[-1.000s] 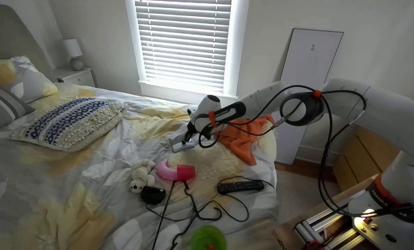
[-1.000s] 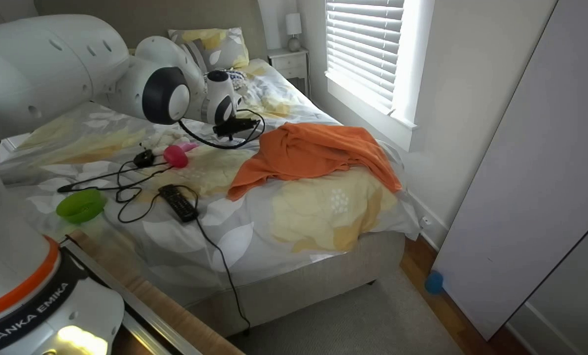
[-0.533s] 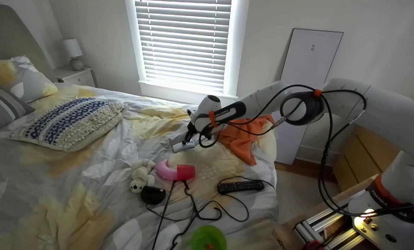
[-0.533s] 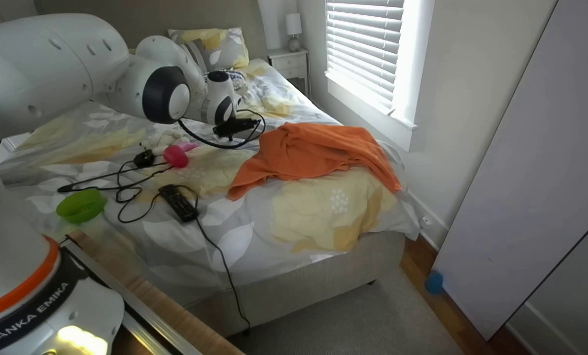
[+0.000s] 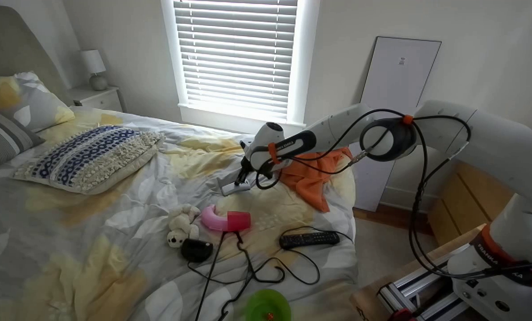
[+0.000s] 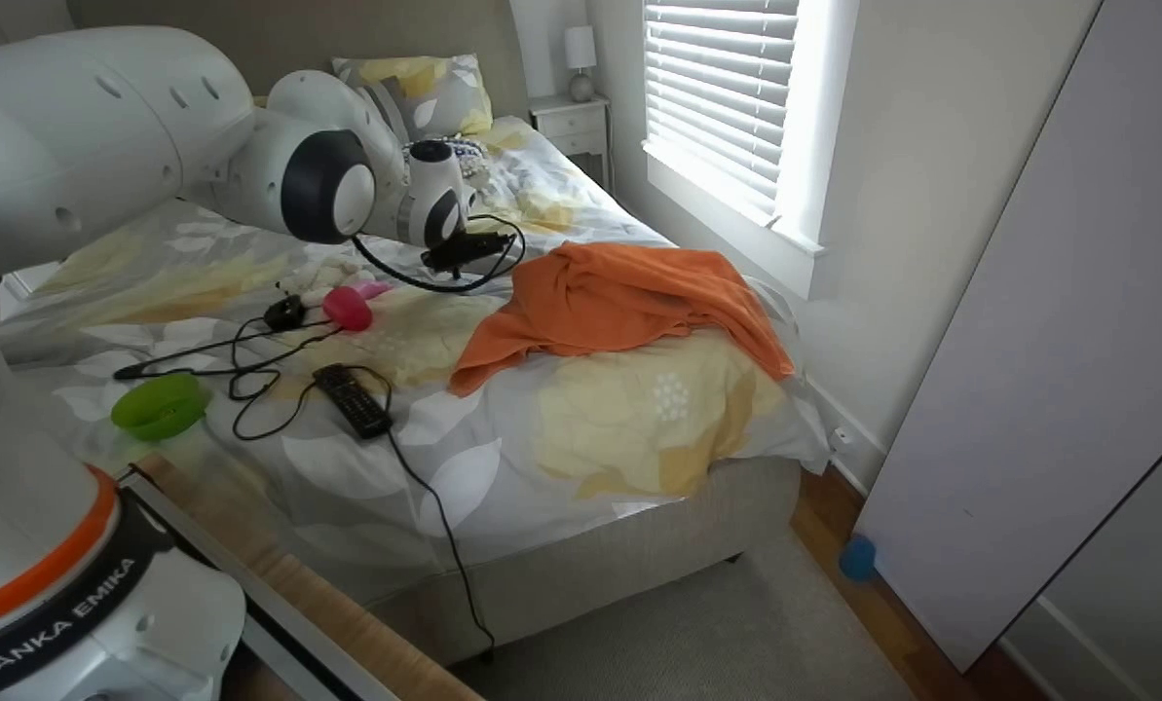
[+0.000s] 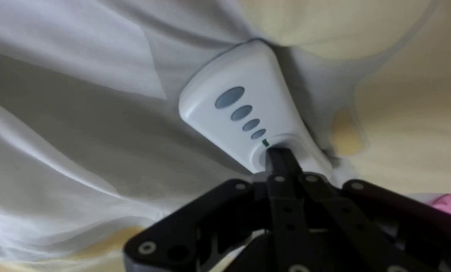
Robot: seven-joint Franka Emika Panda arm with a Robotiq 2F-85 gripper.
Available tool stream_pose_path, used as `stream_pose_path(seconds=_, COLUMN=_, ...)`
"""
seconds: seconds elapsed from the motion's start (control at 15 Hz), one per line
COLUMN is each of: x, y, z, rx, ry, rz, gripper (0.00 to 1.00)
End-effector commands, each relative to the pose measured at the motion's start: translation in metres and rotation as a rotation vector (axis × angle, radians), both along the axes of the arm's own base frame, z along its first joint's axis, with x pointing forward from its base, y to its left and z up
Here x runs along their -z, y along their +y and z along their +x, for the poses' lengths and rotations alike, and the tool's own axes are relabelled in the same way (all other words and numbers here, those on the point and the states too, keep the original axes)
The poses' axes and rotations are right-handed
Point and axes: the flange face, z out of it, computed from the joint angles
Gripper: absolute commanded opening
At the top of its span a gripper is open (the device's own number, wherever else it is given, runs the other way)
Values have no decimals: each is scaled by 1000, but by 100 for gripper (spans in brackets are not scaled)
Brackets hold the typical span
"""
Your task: Press the middle button on the white remote
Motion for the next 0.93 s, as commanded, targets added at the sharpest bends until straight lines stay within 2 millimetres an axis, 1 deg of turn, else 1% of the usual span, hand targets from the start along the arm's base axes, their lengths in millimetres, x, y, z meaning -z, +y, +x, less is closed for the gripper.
stream_pose_path(seconds=0.0, x=26, y=-7, z=-10, rx=-38, ry=47, rz=-56, gripper=0)
stream_pose_path(seconds=0.53, x=9, y=2, z=-4, rx=-159, ry=-36, rz=-52, gripper=0)
stream_pose_path(seconds=0.87, x=9, y=3, z=-4, rx=-239, ry=-36, rz=-75, gripper=0)
